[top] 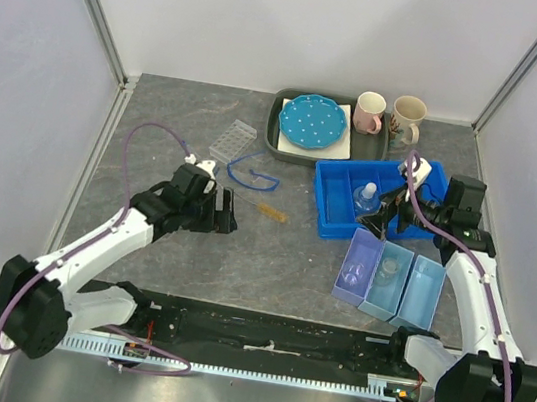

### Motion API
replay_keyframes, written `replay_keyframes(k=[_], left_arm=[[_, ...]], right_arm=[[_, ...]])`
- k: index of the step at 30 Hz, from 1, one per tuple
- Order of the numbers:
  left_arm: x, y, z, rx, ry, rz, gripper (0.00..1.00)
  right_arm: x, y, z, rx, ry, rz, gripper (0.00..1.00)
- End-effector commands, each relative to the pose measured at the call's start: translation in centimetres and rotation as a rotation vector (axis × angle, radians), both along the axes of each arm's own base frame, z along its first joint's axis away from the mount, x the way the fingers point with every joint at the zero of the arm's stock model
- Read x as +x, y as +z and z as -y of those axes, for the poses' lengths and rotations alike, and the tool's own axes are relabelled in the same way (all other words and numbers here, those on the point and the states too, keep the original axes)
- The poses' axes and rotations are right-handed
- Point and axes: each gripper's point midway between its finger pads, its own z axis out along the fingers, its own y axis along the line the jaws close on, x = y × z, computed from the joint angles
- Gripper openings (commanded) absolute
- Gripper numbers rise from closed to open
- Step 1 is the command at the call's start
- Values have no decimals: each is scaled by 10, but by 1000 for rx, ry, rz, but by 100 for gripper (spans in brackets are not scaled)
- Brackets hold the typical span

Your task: Organize the chemistry lab equipment

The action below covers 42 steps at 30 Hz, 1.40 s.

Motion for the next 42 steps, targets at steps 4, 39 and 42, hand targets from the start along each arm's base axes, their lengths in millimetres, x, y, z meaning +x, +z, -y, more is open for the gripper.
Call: replay_keyframes(k=[4, 39, 42], left_arm=[[42, 24, 30, -45, -39, 33, 87], [196, 21, 13, 866, -444, 295, 43], [203, 8, 24, 952, -513, 318, 40]], right_arm=[[0, 26, 3, -17, -16, 87, 98], [-1, 20, 4, -32, -11, 81, 98], [0, 18, 4, -33, -10, 76, 98]])
